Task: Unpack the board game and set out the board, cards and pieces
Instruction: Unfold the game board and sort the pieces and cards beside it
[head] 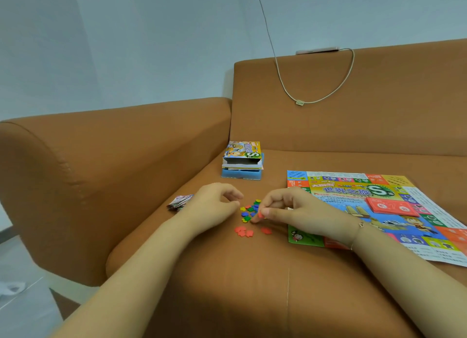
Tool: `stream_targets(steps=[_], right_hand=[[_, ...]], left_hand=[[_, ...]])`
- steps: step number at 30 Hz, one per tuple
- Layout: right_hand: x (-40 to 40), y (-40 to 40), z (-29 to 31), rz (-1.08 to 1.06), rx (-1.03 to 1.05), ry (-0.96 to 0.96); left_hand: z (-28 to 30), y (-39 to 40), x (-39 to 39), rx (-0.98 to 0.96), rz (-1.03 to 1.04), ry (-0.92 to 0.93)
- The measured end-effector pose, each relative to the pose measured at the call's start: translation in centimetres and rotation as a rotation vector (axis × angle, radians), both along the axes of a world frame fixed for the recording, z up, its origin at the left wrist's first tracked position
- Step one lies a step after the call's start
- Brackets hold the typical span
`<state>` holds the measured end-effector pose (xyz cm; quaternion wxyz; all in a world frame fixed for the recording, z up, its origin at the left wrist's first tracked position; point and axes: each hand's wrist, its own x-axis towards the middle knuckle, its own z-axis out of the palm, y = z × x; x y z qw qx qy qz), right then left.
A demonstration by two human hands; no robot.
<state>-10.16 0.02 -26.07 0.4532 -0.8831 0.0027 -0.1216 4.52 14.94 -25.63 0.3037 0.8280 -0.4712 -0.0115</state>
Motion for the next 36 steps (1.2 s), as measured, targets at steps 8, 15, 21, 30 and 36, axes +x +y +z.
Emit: stream_targets(steps=[8, 15, 21, 30, 36], right_hand=[[-0.1, -0.6, -0.1, -0.144, -0.127, -0.037], [-0.6, -0.7, 0.0, -0.158, -0.251, -0.078], [-1.0, -0.7, 0.4, -0.070, -0.247, -0.043], [-0.9, -0.7, 0.3, -0.062, -0.248, -0.058], [-1.5, -1.2, 0.8, -0.069, -0.222, -0.030]], left_hand=[[-1.3, -1.3, -0.2, 0.003, 0.067, -0.062], [-1.1, -1.7, 0.3, 0.013, 0.069, -0.046], [-1.1, -1.9, 0.6, 0.000, 0.068, -0.038], [-0.8, -1.6, 0.2, -0.144, 0.105, 0.025], [2.4, 1.0, -1.4, 0.043, 0.037, 0.112]])
